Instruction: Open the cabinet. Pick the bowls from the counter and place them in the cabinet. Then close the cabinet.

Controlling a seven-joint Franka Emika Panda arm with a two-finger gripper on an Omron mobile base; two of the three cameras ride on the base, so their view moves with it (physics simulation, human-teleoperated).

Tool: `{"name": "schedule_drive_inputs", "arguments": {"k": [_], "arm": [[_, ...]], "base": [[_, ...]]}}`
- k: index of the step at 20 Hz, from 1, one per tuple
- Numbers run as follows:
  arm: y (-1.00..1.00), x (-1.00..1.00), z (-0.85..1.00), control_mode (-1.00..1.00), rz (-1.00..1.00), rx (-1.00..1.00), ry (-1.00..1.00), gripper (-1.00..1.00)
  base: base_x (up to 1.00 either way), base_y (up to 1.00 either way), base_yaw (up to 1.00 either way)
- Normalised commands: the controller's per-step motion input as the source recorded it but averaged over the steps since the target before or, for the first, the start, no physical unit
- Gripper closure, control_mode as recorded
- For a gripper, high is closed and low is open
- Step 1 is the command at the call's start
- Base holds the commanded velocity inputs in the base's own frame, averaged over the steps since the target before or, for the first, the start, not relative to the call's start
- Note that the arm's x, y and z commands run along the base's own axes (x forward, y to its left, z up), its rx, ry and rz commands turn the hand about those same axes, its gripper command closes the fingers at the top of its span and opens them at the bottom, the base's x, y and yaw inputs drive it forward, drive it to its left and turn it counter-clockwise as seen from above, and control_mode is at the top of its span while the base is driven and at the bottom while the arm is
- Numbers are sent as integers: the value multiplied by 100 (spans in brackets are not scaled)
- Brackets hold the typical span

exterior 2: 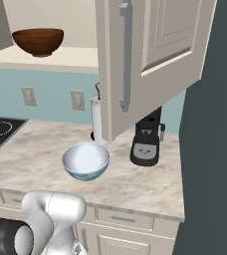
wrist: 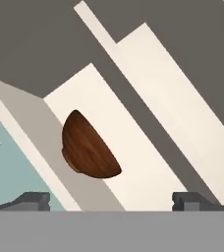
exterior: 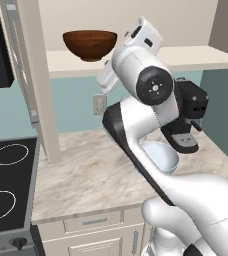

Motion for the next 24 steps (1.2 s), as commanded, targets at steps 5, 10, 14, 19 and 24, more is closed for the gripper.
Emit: {"name": "schedule_drive_inputs", "arguments": {"k": [5,10,14,19,24], "arm": [[-45,-73,0,-100,-2,17,19,-100],[-32,-4,-5,-100,-12,21,50,-100],[-30,2,-44,-100,-13,18,50,-100],[-27,3,-66,-100,-11,14,45,-100],[-14,0,-90,-100,-8,6,26,-100]], "base": [[0,0,0],[0,0,0],[0,0,0],[0,0,0],[0,0,0]]}}
